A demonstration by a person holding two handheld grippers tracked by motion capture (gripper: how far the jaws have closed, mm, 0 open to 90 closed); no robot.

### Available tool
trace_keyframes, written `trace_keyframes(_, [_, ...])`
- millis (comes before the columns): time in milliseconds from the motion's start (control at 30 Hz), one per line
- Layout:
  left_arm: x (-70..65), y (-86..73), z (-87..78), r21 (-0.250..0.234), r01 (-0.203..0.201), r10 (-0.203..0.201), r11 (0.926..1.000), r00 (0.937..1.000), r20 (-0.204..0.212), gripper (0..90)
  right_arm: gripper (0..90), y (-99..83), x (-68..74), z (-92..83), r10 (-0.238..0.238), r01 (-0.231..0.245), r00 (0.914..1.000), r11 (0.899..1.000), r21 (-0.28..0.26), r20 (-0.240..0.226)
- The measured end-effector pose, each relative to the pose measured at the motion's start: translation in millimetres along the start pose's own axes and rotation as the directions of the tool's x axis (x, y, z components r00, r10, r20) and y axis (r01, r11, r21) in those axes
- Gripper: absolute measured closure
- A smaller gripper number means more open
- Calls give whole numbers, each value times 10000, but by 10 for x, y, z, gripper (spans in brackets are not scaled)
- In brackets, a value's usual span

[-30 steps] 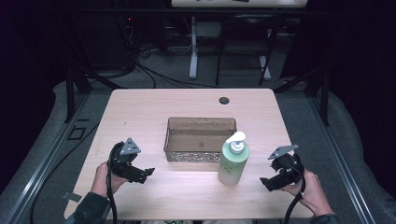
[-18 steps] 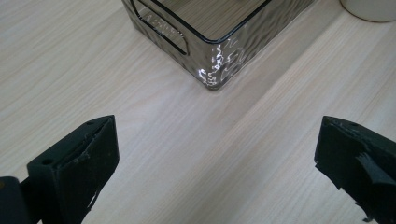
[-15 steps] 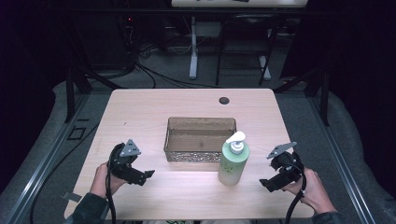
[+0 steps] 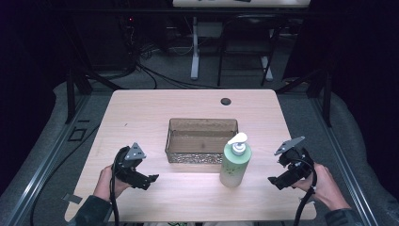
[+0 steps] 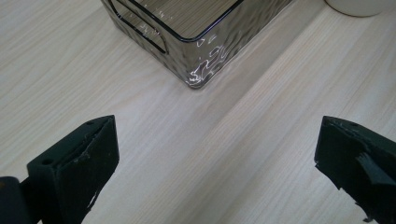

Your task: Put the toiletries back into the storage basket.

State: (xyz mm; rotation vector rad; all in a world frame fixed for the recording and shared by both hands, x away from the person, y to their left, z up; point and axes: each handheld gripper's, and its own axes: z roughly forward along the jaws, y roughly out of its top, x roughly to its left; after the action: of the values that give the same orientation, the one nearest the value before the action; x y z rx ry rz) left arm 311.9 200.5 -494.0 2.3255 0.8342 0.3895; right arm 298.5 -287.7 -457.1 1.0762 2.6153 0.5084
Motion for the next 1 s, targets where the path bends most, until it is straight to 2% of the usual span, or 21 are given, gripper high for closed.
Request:
trace_keyframes(133, [30, -18, 22, 53, 95, -95, 9999, 9999, -41, 0, 2, 55, -17, -63, -214, 214, 9998, 9998, 15, 6])
trace_keyframes(300, [66, -43, 62, 350, 283, -283, 9990, 9996, -12, 0, 7, 169, -21, -148, -691, 690, 9976, 9976, 88, 30])
trace_keyframes(400, [77, -47, 61, 336, 294, -296, 9990, 9995, 60, 0, 6, 229, -22, -182, -956, 958, 9954, 9952, 183, -115])
trace_keyframes(633, [84, -45, 74, 418, 228, -235, 9989, 9996, 158, 0, 4, 384, -22, -262, -1720, 1733, 9846, 9836, 498, -304])
trace_keyframes(800, [89, -38, 63, 189, 375, -381, 9991, 9989, 292, 0, 9, 480, -46, -349, -1991, 2005, 9795, 9785, 488, -316])
trace_keyframes(867, [94, -36, 63, 192, 355, -360, 9992, 9990, 260, 0, 16, 520, -59, -403, -2035, 2044, 9788, 9775, 527, -214])
trace_keyframes(1000, [103, -46, 83, 369, 332, -342, 9988, 9991, 252, 0, 13, 603, -75, -502, -2110, 2124, 9768, 9763, 407, -354])
